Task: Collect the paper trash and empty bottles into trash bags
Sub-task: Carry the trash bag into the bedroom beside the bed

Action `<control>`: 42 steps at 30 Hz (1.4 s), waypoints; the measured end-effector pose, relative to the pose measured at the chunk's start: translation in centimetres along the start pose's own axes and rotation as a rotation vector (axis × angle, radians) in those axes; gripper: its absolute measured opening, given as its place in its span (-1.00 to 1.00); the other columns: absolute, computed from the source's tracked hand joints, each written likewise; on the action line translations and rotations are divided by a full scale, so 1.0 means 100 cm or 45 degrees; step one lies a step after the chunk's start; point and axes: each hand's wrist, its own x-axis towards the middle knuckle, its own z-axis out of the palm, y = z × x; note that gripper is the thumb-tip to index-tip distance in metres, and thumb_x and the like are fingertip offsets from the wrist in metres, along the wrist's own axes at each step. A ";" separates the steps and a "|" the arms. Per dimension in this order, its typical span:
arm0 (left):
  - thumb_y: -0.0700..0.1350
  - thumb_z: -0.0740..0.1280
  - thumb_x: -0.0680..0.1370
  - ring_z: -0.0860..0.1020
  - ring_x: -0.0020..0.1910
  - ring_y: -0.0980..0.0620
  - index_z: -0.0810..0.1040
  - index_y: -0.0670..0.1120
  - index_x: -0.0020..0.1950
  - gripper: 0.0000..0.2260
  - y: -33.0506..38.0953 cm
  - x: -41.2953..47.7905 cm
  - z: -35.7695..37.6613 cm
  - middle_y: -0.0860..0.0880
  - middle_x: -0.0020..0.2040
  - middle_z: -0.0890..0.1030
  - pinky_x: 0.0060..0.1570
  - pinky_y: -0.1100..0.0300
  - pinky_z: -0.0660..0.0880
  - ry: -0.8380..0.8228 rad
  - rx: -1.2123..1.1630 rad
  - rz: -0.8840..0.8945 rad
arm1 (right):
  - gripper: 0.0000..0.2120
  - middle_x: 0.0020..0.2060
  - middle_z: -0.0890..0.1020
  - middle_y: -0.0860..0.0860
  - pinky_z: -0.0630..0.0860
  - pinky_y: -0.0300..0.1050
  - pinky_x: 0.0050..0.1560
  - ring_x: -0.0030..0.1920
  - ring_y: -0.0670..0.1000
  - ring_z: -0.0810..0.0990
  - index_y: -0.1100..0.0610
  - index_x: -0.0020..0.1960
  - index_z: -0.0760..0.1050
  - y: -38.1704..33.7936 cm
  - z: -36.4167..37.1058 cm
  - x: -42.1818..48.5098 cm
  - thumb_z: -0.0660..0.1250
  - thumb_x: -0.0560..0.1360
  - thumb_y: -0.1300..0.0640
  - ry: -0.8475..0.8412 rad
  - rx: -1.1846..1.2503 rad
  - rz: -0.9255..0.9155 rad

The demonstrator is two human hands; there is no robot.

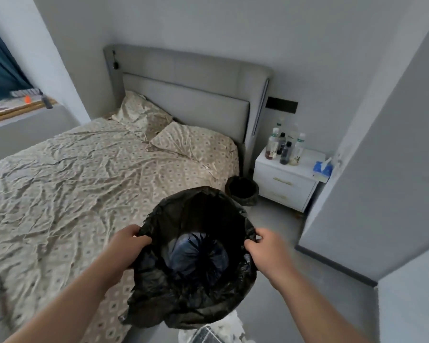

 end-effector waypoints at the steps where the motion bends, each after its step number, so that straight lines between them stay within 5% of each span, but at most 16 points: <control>1: -0.28 0.30 0.48 0.59 -0.21 -0.20 0.53 -0.23 -0.06 -0.93 0.000 0.020 -0.006 -0.29 -0.14 0.60 -0.21 0.03 0.53 -0.033 0.023 0.002 | -0.89 -0.33 0.64 0.21 0.44 0.02 -0.39 -0.35 0.21 0.58 0.20 -0.20 0.51 -0.003 0.014 0.005 0.26 0.39 0.16 0.032 0.005 0.034; 10: -0.27 0.31 0.49 0.54 -0.26 -0.16 0.51 -0.19 -0.12 -0.99 -0.034 0.175 -0.014 -0.25 -0.18 0.59 -0.26 0.08 0.43 -0.248 0.144 -0.008 | -0.92 -0.37 0.64 0.11 0.39 -0.12 -0.37 -0.38 0.13 0.57 0.15 -0.21 0.51 0.008 0.116 0.063 0.26 0.44 0.20 0.205 -0.052 0.252; 17: -0.22 0.31 0.50 0.57 -0.15 -0.20 0.53 -0.17 -0.09 -0.97 -0.121 0.248 0.040 -0.25 -0.11 0.59 -0.20 0.04 0.48 -0.281 0.102 0.008 | -0.93 -0.37 0.63 0.14 0.34 -0.18 -0.43 -0.47 -0.01 0.46 0.16 -0.19 0.51 0.096 0.169 0.110 0.27 0.45 0.20 0.208 -0.112 0.272; 29: -0.24 0.31 0.51 0.61 -0.17 -0.17 0.56 -0.15 -0.04 -0.94 -0.293 0.336 0.167 -0.22 -0.11 0.63 -0.24 0.08 0.53 -0.264 0.059 0.102 | -0.85 -0.31 0.65 0.19 0.55 0.03 -0.24 -0.24 0.22 0.60 0.25 -0.13 0.52 0.315 0.254 0.170 0.26 0.39 0.18 0.296 -0.135 0.161; 42: -0.25 0.29 0.51 0.57 -0.21 -0.14 0.54 -0.22 -0.03 -0.91 -0.361 0.362 0.206 -0.26 -0.10 0.62 -0.22 0.10 0.49 -0.286 0.028 0.312 | -0.78 -0.32 0.63 0.20 0.62 0.17 -0.21 -0.23 0.27 0.60 0.26 -0.17 0.49 0.392 0.292 0.168 0.24 0.31 0.11 0.458 -0.089 0.061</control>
